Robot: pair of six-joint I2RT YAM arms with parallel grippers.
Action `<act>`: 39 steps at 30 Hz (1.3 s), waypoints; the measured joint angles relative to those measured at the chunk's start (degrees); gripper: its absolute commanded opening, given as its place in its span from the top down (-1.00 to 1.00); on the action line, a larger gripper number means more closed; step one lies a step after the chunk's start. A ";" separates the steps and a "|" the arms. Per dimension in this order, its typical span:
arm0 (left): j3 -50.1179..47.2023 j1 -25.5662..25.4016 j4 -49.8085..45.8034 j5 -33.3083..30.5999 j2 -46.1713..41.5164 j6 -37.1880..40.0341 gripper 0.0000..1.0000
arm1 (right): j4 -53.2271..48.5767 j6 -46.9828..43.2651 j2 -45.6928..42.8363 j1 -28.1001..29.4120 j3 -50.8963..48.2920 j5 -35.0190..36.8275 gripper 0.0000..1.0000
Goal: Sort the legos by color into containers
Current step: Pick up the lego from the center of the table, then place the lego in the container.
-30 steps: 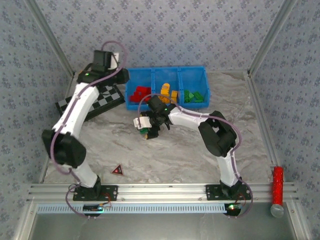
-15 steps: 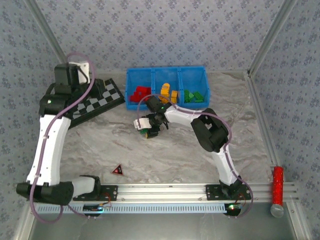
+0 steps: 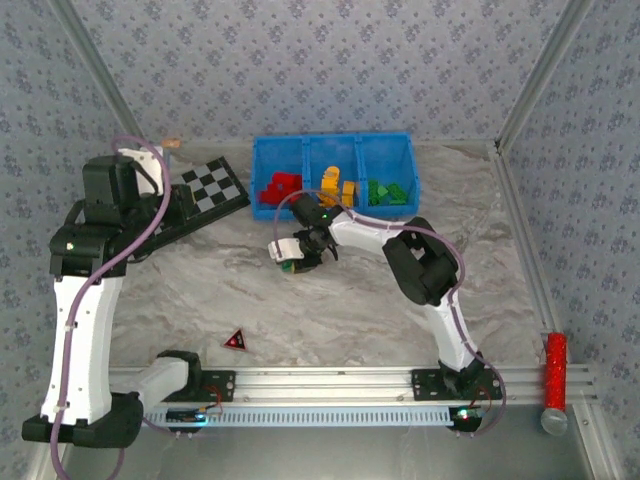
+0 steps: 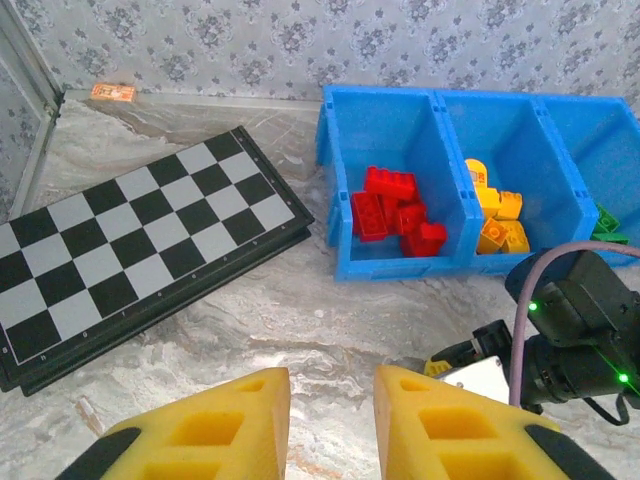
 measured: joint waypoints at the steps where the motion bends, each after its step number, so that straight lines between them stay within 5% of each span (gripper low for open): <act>1: -0.31 0.00 0.00 0.02 -0.09 0.02 0.42 | -0.68 0.48 -1.16 0.07 -1.16 1.03 0.64; 10: -1.07 0.00 0.79 1.22 -0.22 1.07 0.42 | -3.82 8.70 -24.35 -4.17 -13.94 9.44 0.62; 18: -2.45 0.00 1.73 2.71 -1.51 1.07 0.42 | -3.06 22.27 -36.35 -18.88 -15.67 21.46 0.57; 25: -2.43 0.00 1.73 3.50 -1.79 1.09 0.42 | -2.25 33.33 -30.38 -26.05 -9.70 25.83 0.58; 39: -0.35 0.00 1.22 3.04 1.38 3.28 0.43 | -1.01 37.09 1.77 -28.44 17.79 29.33 0.61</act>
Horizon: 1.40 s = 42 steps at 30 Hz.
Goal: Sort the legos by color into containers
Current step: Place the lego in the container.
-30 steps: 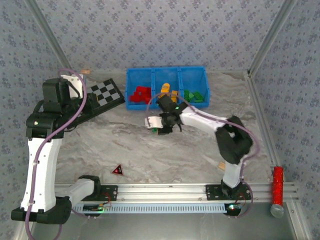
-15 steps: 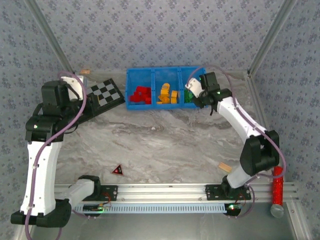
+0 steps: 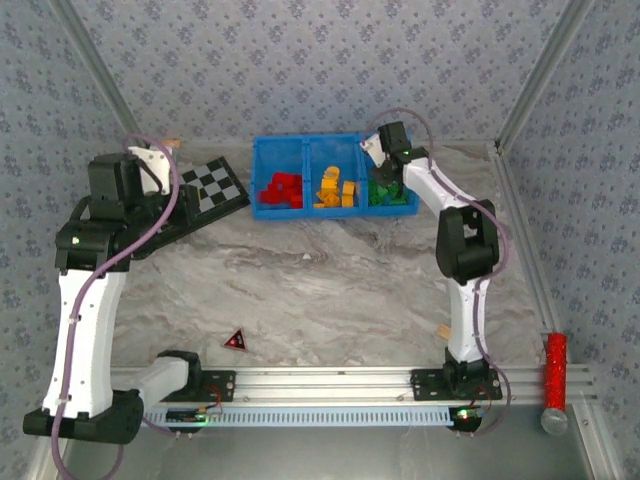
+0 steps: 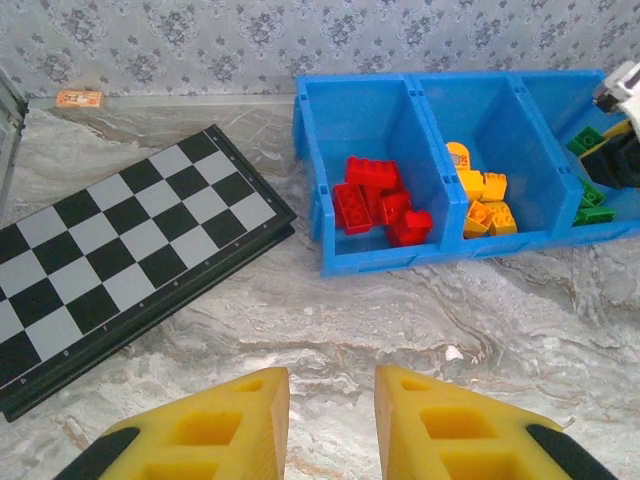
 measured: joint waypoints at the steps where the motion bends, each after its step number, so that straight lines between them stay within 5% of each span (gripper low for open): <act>1: 0.24 0.00 0.00 -0.04 0.15 0.15 0.43 | -0.46 -0.04 1.92 -0.22 2.12 -0.07 0.61; 10: 1.03 0.00 -1.18 -1.53 3.52 0.79 0.43 | -5.01 -2.45 15.04 -2.08 19.19 -0.20 0.58; 18: 1.36 0.00 -1.22 -1.97 4.15 0.76 0.43 | -6.64 -3.96 18.34 -2.16 22.69 -0.24 0.35; 24: 1.77 0.00 -1.22 -1.99 4.15 0.76 0.43 | -6.78 -5.14 18.49 -2.16 22.95 -0.22 -0.03; 36: 1.77 0.00 -1.20 -2.19 1.62 0.74 0.37 | -8.39 -5.20 17.05 -2.16 22.95 -0.24 0.05; 42: -4.22 0.00 3.43 -2.25 -4.48 0.44 0.10 | -8.76 -3.45 5.44 -2.16 14.08 -0.72 0.02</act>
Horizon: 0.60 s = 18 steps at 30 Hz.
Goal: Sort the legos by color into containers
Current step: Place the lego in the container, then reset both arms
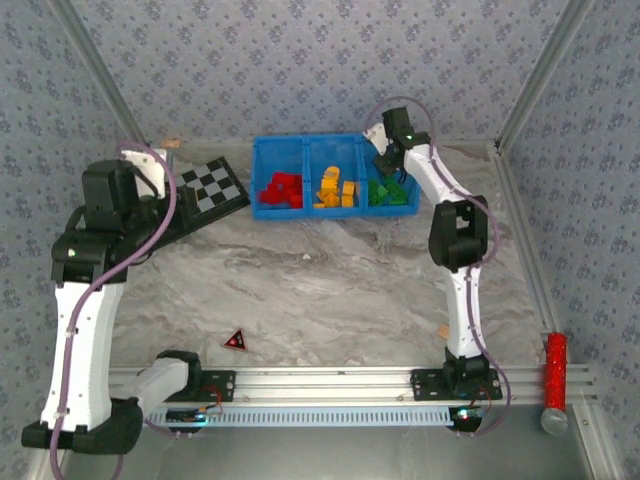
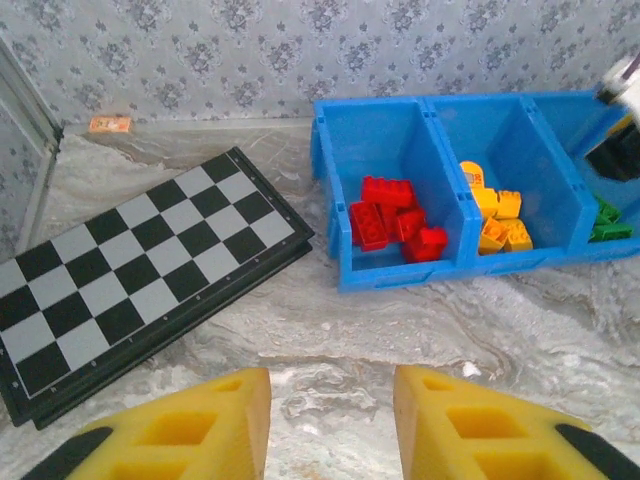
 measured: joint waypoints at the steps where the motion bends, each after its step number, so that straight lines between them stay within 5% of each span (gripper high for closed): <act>1: -1.95 0.00 1.27 -0.22 -1.16 -0.28 0.07 | 0.50 0.42 -3.21 0.00 -2.64 -0.15 0.01; 4: -9.66 0.00 5.84 -1.22 -4.50 -1.31 -0.07 | 3.23 1.84 -14.45 0.28 -13.25 -0.31 -0.04; 9: -19.30 0.00 11.26 -4.59 -5.84 -3.69 -0.58 | 8.02 6.25 -33.66 1.03 -32.39 -0.33 -0.33; 13: -28.94 0.00 19.37 -9.01 -8.39 -4.39 -0.93 | 11.61 10.51 -45.68 1.05 -47.69 -0.33 -0.98; 18: -43.08 0.00 30.42 -17.62 -14.10 -3.28 -1.00 | 15.23 16.22 -57.40 -0.35 -65.53 -0.70 -0.99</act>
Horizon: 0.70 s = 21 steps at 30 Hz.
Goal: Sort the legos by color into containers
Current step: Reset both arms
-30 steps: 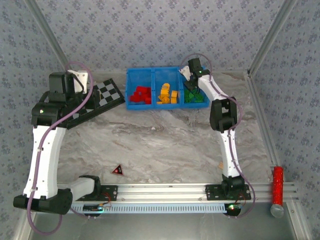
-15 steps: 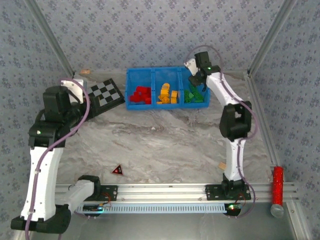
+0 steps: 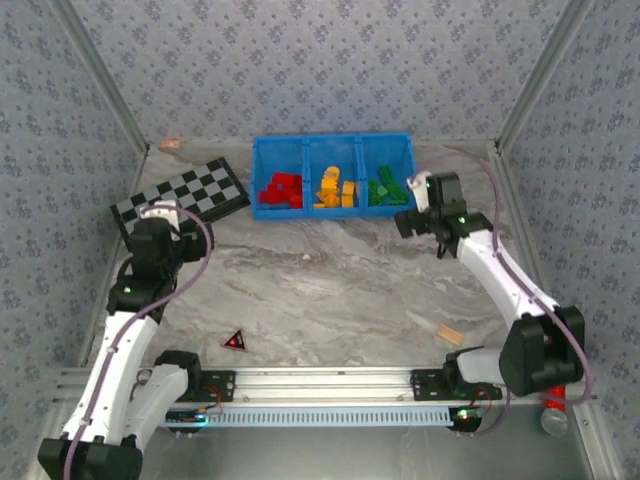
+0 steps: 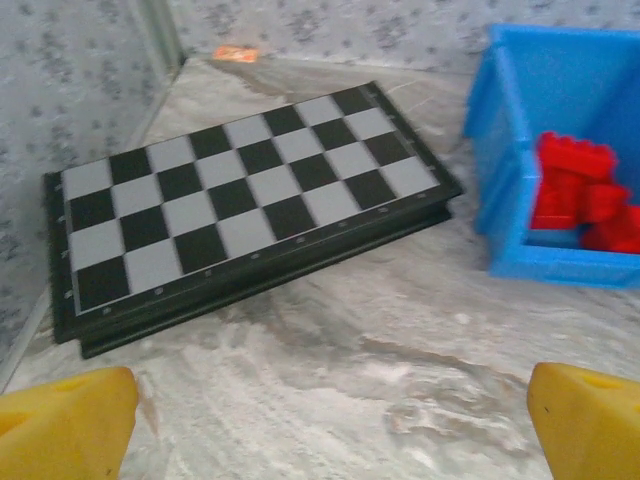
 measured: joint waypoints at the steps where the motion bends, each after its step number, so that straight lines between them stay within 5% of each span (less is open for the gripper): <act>1: -2.05 0.00 1.81 -1.44 -0.28 0.20 -0.99 | 1.09 0.94 -1.81 -0.46 -2.78 -0.24 -1.00; 10: -24.59 1.51 30.03 -8.66 2.51 2.36 -1.00 | 18.01 5.90 -16.09 -5.14 -25.29 -2.56 -1.00; 21: -26.62 4.52 63.43 -4.44 32.48 4.72 -1.00 | 36.85 8.68 -16.37 -9.77 -37.88 -5.20 -1.00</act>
